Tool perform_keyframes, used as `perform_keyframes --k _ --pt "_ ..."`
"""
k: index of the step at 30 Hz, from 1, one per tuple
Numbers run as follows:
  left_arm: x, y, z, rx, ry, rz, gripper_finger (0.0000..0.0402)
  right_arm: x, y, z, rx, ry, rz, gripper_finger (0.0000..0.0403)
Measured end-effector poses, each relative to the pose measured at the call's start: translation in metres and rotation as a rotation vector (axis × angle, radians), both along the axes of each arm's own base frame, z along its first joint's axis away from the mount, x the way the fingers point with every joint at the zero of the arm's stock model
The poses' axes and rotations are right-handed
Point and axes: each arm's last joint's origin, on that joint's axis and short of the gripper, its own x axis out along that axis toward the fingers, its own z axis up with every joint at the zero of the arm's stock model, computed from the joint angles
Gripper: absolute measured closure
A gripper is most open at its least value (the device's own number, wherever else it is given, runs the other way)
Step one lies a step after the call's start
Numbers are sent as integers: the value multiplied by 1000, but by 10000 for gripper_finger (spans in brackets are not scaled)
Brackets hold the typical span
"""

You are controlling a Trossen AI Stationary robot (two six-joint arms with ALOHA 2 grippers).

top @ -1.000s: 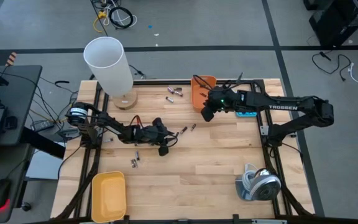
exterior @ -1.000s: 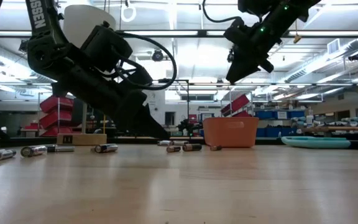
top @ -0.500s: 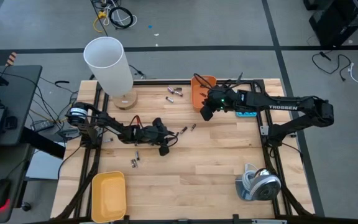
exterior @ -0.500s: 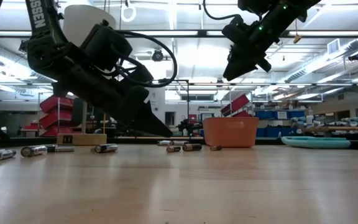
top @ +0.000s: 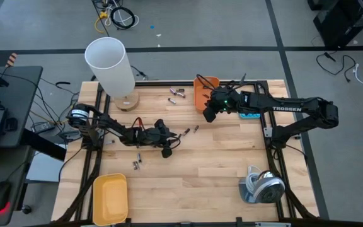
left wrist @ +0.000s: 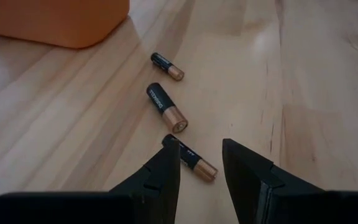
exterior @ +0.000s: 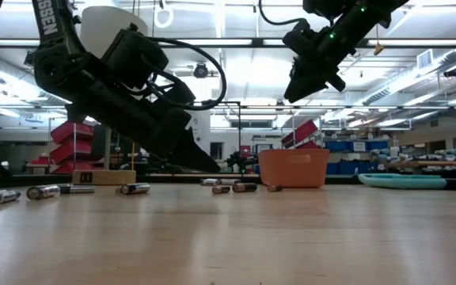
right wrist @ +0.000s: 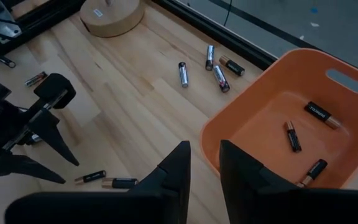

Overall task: Sort batteries
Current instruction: Put the black battery into the orange bin

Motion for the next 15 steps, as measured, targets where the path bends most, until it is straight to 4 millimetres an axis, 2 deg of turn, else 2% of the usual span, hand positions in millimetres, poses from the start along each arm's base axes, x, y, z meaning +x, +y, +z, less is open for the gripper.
perform_keyframes --k 7,12,15 --pt "14 -9 9 88 45 12 279 0 0 0 0 0 1 330" --pt "11 -11 5 142 107 74 279 1 3 0 0 0 12 330" --pt "11 -12 5 156 116 37 279 1 5 0 0 0 17 331"
